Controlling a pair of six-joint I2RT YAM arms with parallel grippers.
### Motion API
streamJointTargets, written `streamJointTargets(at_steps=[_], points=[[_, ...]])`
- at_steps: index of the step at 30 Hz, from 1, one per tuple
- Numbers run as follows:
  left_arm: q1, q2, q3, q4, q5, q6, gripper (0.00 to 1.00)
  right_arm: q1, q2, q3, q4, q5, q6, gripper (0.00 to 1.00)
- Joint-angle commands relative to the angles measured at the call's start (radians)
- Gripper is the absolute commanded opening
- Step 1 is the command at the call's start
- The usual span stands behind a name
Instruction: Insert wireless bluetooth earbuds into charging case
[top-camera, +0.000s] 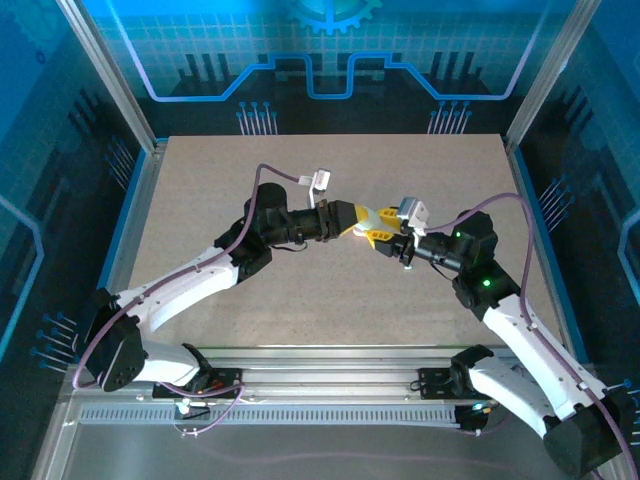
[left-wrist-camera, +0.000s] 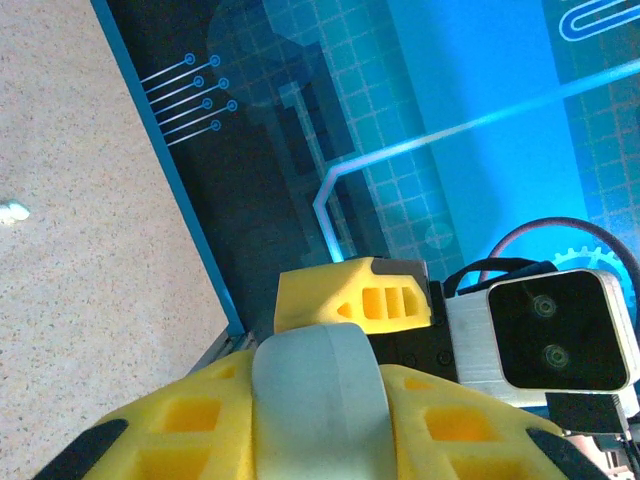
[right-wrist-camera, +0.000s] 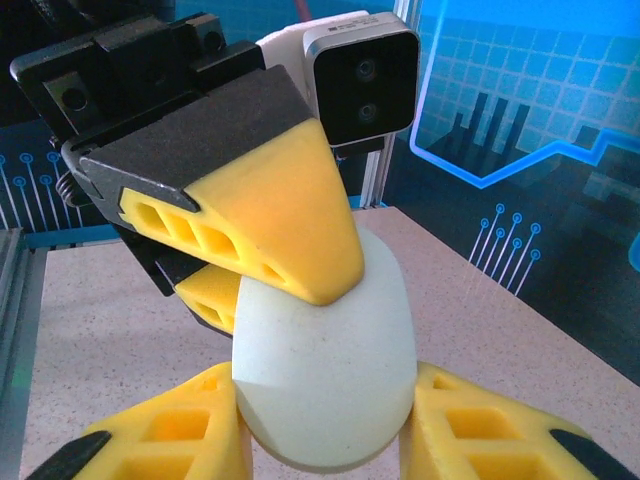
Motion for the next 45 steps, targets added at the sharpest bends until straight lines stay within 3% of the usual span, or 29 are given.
streamJointTargets(at_steps=[1,5,9,12,16,22,31,45], points=[[0.006,-0.028,0.002,0.026,0.034,0.07,0.37,-0.017,0.006,0.048,-0.028,-0.06,0.013,0.32],[0.008,-0.067,-0.018,-0.01,0.037,0.303,0.6,-0.037,0.035,0.096,-0.1,-0.14,0.036,0.31],[0.008,-0.151,-0.109,0.005,0.079,0.71,0.74,-0.054,0.09,0.159,-0.216,-0.268,0.035,0.31],[0.01,-0.218,-0.195,0.009,0.083,1.003,0.79,-0.057,0.129,0.235,-0.289,-0.35,0.016,0.31],[0.031,-0.236,-0.213,-0.025,0.114,1.18,0.78,-0.057,0.168,0.289,-0.362,-0.456,-0.022,0.3],[0.034,-0.228,-0.194,0.031,0.111,1.177,0.75,-0.052,0.19,0.325,-0.442,-0.496,-0.084,0.3],[0.031,-0.174,-0.165,0.124,0.27,1.046,0.69,-0.043,0.187,0.315,-0.43,-0.456,-0.1,0.31],[0.027,-0.144,-0.154,0.168,0.269,0.972,0.57,-0.031,0.176,0.292,-0.426,-0.43,-0.149,0.31]])
